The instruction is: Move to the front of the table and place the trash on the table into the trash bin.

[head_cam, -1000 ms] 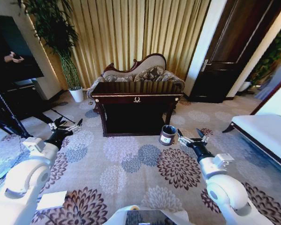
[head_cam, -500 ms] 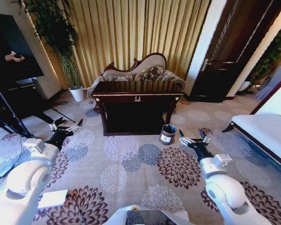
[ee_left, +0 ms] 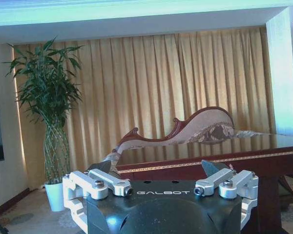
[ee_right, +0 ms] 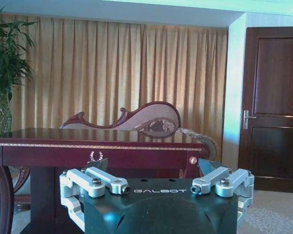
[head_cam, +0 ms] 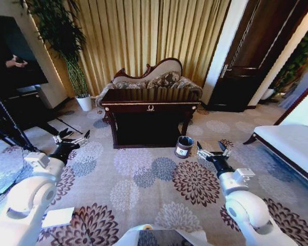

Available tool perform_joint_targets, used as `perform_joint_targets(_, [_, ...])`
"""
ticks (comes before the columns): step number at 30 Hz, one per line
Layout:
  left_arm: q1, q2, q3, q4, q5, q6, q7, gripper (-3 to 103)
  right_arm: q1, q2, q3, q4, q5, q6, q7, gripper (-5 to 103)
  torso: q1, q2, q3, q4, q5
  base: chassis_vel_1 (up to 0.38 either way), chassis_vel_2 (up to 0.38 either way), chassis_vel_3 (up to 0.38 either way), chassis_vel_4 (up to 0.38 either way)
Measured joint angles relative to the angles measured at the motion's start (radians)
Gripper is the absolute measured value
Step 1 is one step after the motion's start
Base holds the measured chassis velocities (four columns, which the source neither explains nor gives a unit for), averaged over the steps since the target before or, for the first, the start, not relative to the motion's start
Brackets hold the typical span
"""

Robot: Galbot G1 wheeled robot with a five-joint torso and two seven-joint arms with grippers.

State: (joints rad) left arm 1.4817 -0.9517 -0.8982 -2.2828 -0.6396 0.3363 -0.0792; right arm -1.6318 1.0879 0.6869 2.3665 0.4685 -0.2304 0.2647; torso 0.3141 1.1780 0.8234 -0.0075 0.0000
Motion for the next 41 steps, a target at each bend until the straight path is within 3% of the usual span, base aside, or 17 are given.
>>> perform_joint_targets(41, [0.0,0.0,0.0,0.0,0.0,0.001,0.0,100,0.0,0.0,0.0,0.001,0.0,-0.001,0.0,100,0.0,0.0,0.0,0.0,0.0,0.0,0.0,0.0,0.0])
